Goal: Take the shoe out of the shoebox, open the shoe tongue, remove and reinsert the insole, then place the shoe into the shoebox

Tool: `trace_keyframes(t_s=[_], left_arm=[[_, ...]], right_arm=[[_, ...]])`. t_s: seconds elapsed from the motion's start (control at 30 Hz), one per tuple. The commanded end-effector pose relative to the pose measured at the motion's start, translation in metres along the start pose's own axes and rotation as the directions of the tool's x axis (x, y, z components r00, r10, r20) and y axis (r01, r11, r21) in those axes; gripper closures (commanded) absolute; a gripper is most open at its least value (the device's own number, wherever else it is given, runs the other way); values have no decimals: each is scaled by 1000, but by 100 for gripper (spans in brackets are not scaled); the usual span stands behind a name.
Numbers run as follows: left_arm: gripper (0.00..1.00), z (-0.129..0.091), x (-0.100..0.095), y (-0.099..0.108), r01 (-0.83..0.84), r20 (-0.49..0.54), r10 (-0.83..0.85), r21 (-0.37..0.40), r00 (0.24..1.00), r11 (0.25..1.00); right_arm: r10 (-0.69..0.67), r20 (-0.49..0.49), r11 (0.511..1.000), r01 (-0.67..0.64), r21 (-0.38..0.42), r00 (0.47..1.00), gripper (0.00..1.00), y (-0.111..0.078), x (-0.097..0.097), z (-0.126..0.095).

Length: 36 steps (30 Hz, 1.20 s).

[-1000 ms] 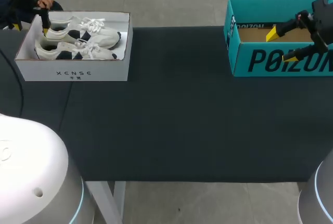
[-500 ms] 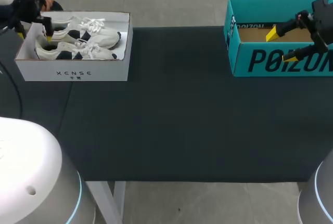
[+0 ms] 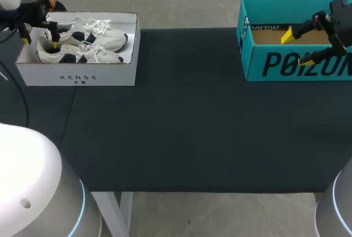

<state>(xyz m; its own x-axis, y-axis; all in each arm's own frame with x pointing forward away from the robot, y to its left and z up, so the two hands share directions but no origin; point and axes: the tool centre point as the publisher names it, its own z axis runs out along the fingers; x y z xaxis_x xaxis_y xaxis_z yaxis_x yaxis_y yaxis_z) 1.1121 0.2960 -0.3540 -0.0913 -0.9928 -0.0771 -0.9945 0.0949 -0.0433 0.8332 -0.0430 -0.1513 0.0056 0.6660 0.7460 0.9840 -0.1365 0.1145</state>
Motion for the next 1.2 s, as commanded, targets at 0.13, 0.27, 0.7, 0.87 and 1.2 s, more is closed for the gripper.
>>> trace_keyframes(t_s=[0.13,0.27,0.7,0.87,1.2], left_arm=[[0,18,0,-10,-1,-11,0,-24,1000,1000],[0,19,-2,-10,1,-16,-2,-30,1000,1000],[0,24,-1,-4,-35,-24,34,-45,999,998],[9,27,1,-2,-31,-28,30,-52,999,998],[24,29,6,4,-7,-26,6,-53,1000,999]], right_arm=[[2,4,1000,-2,1,1000,0,0,0,1],[2,4,1000,-2,1,1000,0,0,0,1],[2,4,1000,-2,1,1000,0,0,0,1],[2,4,1000,-2,1,1000,0,0,0,1],[2,4,1000,-2,1,1000,0,0,0,1]])
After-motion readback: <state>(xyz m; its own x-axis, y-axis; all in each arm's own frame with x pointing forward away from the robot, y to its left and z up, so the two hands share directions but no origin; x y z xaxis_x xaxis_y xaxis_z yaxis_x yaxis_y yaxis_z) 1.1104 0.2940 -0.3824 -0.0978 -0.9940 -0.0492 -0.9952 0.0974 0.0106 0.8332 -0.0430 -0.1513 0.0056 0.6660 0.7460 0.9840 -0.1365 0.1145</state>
